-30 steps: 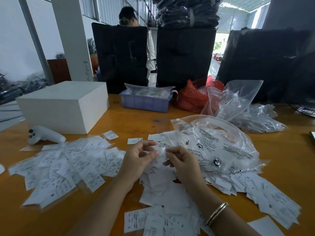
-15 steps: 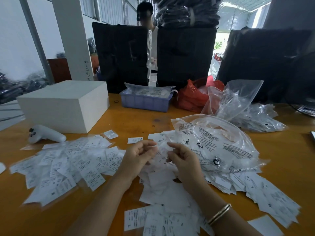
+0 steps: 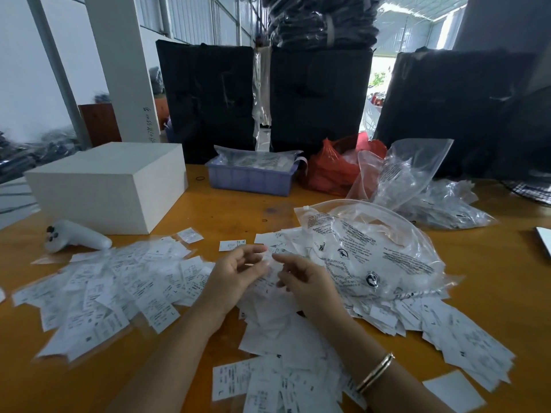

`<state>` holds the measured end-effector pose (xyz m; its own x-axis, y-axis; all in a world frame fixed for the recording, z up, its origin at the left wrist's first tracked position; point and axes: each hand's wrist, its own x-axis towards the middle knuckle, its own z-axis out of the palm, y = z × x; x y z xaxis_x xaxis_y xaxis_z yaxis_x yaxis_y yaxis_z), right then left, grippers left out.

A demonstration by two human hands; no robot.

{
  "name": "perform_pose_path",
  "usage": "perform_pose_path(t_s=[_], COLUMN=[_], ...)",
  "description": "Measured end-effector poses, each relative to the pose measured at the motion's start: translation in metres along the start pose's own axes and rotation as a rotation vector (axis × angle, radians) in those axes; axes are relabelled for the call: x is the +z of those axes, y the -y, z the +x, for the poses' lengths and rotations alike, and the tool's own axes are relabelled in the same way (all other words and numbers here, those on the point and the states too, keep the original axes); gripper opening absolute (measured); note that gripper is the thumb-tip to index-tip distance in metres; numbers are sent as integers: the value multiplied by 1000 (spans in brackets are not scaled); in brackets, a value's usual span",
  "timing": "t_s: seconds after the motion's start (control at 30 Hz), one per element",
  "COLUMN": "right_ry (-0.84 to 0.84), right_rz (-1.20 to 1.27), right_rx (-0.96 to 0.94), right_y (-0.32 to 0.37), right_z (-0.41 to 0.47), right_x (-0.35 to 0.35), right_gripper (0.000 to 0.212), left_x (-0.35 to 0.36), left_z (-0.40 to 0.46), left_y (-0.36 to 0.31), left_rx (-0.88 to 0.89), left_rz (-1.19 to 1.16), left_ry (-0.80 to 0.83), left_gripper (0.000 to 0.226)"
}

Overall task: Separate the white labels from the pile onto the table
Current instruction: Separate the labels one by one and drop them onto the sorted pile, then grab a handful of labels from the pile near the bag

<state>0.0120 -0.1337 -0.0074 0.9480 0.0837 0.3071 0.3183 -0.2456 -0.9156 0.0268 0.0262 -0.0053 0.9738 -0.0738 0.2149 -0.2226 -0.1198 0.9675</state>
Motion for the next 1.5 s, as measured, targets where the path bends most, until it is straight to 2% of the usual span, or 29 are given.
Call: perform_pose_path(t_s=[0.13,0.27,0.37,0.53,0.67,0.73,0.83,0.93,1.03,1.1,1.2,1.3,1.5], right_ry=[-80,-110,-89,-89,36,33,-142,-487,-617,-564,-279,-53,-215], right_rz=[135,238,106,-138,-87,-85,-148,-193,-335,-583,-983,-1154,-1048], right_rx=[36,75,63,-11,6,-16,-99,-207,-196,-68,199,376,330], right_y=[-1,-2,-2,0,1,4,14,26,24,11,-12,-24,-28], right_z=[2,2,1,0,-2,-2,8,24,39,50,60,63,60], right_x=[-5,-8,-5,-3,-3,-5,-17,-46,-77,-95,-112,-111,-104], right_gripper=[50,39,26,17,6,10,15,19,28,27,28,29,14], left_x=[1,6,6,7,7,6,-3,-18,-26,-27,-29,-28,-12], left_z=[-2,-4,-4,-5,-6,-5,1,8,13,13,13,12,8], left_y=[0,-1,-1,1,-1,-3,-5,-1,8,13,17,18,17], left_rx=[-29,-2,3,5,0,-4,1,79,98,99,54,51,234], left_rz=[80,90,81,37,35,16,62,338,535,698,951,1039,978], left_ry=[75,37,21,28,45,15,-168,-427,-518,-500,-496,-513,-309], left_gripper=[25,27,26,24,26,25,24,35,35,33,33,35,28])
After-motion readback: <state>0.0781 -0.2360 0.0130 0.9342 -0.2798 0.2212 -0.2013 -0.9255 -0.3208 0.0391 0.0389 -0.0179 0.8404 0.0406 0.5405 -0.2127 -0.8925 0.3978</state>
